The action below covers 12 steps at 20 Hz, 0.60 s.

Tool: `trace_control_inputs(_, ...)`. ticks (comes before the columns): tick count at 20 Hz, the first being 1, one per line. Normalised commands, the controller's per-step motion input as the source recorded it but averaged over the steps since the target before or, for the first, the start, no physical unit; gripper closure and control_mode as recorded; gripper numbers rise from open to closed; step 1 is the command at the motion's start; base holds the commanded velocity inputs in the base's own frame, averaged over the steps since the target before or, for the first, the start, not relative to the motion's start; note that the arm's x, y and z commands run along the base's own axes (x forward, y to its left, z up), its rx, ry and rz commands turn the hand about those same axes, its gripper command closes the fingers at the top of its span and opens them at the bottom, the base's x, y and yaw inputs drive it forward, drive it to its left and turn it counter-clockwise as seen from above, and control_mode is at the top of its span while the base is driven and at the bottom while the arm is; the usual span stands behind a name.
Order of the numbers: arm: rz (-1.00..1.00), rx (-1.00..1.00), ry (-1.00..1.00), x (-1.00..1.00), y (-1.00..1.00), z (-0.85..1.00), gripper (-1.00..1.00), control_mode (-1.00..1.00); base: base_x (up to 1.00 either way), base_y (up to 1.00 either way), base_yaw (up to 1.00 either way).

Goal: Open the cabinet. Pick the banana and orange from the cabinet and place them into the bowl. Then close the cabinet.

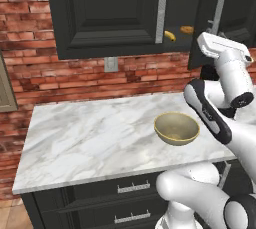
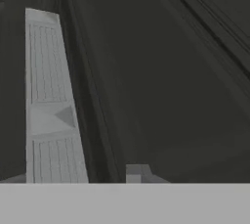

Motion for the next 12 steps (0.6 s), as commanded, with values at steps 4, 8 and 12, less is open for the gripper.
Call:
trace_control_inputs(4, 0.00, 0.22, 0.00, -0.75, -1.00, 0.05, 1.00, -1.00, 0.00, 0.00, 0.00)
trace_control_inputs(8, 0.00, 0.19, 0.00, -0.59, -1.00, 0.01, 1.00, -1.00, 0.00, 0.00, 0.00)
trace_control_inputs(12, 0.00, 0.00, 0.00, -0.01, -0.19, 0.00, -1.00, -1.00, 0.00, 0.00, 0.00)
